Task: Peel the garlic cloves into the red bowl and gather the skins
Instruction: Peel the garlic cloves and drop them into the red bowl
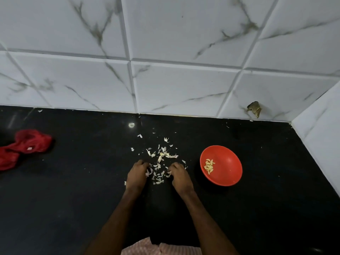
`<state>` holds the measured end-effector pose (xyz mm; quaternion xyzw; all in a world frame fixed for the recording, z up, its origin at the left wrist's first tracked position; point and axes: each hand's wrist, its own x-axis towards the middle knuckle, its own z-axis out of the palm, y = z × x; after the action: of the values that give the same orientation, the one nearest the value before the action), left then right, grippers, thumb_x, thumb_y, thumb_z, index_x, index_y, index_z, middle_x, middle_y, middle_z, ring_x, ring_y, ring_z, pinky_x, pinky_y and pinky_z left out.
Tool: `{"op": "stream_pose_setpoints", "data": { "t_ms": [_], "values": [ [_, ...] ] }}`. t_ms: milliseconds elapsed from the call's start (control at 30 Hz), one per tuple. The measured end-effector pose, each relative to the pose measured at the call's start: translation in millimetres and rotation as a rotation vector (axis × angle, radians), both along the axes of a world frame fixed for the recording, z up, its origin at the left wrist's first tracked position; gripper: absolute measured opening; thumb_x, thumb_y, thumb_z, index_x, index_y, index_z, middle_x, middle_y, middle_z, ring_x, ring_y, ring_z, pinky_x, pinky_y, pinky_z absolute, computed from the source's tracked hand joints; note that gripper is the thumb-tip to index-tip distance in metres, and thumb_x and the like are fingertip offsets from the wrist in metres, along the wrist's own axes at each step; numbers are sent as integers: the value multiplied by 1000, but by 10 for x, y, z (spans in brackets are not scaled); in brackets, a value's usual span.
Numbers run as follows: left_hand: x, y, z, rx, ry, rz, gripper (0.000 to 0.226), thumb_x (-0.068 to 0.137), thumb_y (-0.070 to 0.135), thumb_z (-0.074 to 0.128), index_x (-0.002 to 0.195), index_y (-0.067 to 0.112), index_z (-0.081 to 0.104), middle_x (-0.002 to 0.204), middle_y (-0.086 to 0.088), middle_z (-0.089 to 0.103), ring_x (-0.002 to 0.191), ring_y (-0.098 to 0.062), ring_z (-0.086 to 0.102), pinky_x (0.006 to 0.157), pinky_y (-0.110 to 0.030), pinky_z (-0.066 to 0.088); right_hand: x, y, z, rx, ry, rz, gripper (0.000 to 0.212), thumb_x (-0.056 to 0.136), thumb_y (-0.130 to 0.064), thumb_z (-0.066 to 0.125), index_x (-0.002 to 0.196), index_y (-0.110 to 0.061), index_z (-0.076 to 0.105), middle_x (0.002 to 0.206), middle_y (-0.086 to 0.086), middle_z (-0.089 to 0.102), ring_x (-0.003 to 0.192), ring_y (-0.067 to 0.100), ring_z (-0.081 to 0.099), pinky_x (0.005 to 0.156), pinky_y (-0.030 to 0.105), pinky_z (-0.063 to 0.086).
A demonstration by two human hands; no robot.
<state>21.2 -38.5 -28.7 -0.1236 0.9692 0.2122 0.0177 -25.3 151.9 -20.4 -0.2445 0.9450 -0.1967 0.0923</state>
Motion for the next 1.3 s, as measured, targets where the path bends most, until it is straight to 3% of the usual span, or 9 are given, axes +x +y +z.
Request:
{"op": "stream_pose_setpoints", "data": {
  "t_ms": [167, 333, 400, 567, 733, 867, 967, 1167, 1300],
  "values": [
    [-27, -19, -23, 14, 38, -45, 16, 99, 14, 52, 112, 13, 63, 115, -4, 56, 104, -21, 56, 81, -36, 52, -19, -39, 81, -31, 6, -152, 21, 96, -5, 58, 112, -14, 67, 113, 1, 61, 106, 18, 60, 87, 29, 50],
    [2, -131, -51, 225, 100, -47, 18, 95, 14, 62, 112, 15, 70, 110, 1, 58, 99, -14, 58, 85, -28, 49, -68, -56, 129, -117, -46, -280, 34, 91, 6, 59, 118, -13, 68, 108, 5, 73, 101, 17, 69, 87, 31, 57],
    [38, -173, -45, 312, 82, -158, 25, 91, 19, 70, 116, 16, 70, 112, 2, 57, 101, -13, 57, 88, -27, 47, -80, -52, 143, -150, -50, -313, 33, 91, 5, 62, 117, -14, 69, 106, 4, 74, 97, 16, 70, 84, 27, 56],
    [82, -206, -45, 278, 27, -272, 18, 85, 21, 76, 103, 18, 73, 114, 2, 54, 102, -10, 53, 86, -23, 42, -67, -100, 154, -155, -39, -310, 28, 95, -3, 60, 120, -14, 69, 113, 3, 72, 103, 16, 68, 87, 29, 55],
    [83, -172, -55, 277, 15, -223, 4, 90, 21, 70, 92, 18, 69, 104, 4, 56, 94, -11, 56, 83, -24, 44, -1, -96, 124, -107, 38, -166, 37, 99, -13, 57, 136, -14, 58, 137, 0, 54, 132, 16, 43, 106, 31, 43],
    [67, -143, -63, 259, 24, -185, 5, 92, 17, 66, 96, 15, 64, 98, 5, 55, 90, -12, 54, 85, -35, 49, 148, -112, 27, -149, -7, 10, 28, 99, -19, 59, 125, -11, 64, 125, 3, 58, 120, 19, 47, 102, 33, 44],
    [65, -147, -59, 249, 12, -159, 19, 90, 21, 69, 107, 13, 64, 105, -1, 58, 96, -18, 56, 81, -34, 47, 208, -142, -86, -131, -46, 112, 32, 92, -23, 69, 121, -9, 66, 123, 5, 56, 118, 20, 47, 105, 29, 39],
    [90, -130, -49, 123, -37, -134, 22, 102, 30, 49, 112, 13, 58, 112, -1, 52, 103, -17, 53, 81, -38, 49, 128, -235, -65, -168, -59, 10, 10, 94, -15, 65, 101, -9, 69, 104, 4, 61, 100, 21, 58, 90, 35, 48],
    [59, -209, 31, 419, 150, 144, 22, 102, 13, 47, 84, 21, 56, 88, 3, 61, 81, -15, 58, 73, -33, 47, 10, -229, -17, -182, -23, -64, 30, 93, 4, 58, 117, -10, 69, 115, 3, 61, 108, 18, 58, 93, 26, 47]
  ]
}}
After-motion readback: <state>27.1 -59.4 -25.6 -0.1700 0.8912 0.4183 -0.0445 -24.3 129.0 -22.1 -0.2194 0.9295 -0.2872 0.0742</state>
